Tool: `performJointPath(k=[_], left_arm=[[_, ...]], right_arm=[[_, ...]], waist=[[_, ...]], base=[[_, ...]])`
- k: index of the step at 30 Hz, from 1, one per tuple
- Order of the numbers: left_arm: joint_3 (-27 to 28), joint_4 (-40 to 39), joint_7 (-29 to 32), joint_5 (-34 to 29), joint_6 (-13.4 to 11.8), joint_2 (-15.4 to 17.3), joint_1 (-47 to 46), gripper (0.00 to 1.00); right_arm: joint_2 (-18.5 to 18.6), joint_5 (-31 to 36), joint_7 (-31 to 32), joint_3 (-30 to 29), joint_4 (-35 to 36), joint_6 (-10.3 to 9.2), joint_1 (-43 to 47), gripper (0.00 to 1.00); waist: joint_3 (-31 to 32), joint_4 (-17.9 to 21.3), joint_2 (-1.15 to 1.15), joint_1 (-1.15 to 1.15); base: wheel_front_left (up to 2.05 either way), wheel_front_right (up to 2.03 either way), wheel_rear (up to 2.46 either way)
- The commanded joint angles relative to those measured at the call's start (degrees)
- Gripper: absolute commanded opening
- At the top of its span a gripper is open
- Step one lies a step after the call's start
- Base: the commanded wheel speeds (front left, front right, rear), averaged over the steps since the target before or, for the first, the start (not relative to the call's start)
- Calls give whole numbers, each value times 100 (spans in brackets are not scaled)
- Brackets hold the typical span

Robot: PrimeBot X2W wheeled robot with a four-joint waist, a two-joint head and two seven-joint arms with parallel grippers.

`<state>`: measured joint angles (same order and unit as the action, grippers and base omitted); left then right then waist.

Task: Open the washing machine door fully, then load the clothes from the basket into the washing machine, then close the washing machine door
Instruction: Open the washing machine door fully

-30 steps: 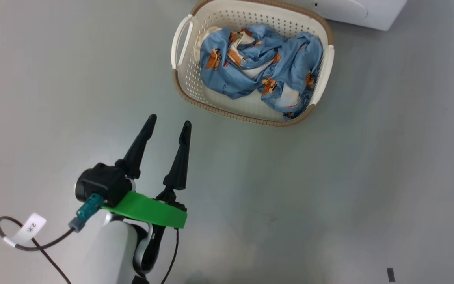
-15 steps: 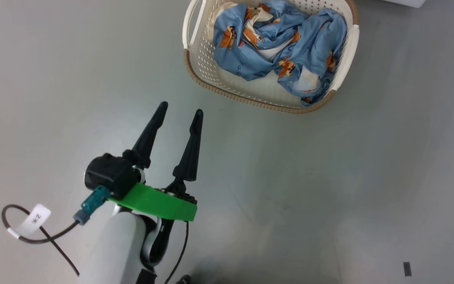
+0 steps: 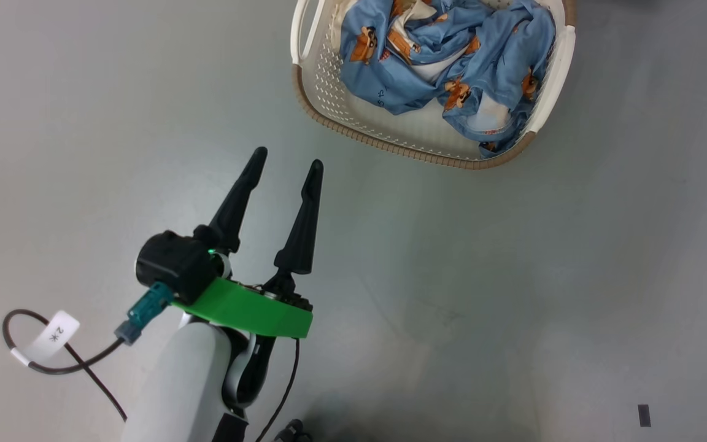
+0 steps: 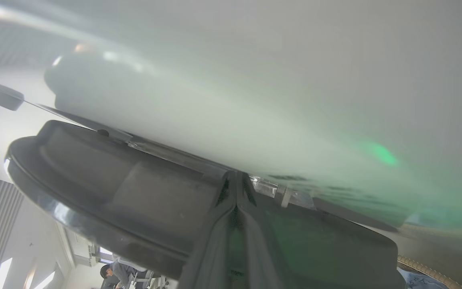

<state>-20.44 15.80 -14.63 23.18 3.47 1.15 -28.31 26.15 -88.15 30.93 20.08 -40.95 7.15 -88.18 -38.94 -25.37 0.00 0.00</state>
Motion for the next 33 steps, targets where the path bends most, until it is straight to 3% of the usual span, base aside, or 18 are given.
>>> performJointPath(k=[1, 33], left_arm=[[129, -163, -37, 56, -35, 173, 13, 100], [292, -259, -37, -342, -78, 173, 436, 100]], right_arm=[[-195, 109, 41, 30, 155, 34, -114, 0], [-391, -212, 570, 355, 445, 34, 1163, 0]], waist=[[-1, -7, 0, 0], [906, 127, 0, 0]], base=[[0, 0, 0], [0, 0, 0]])
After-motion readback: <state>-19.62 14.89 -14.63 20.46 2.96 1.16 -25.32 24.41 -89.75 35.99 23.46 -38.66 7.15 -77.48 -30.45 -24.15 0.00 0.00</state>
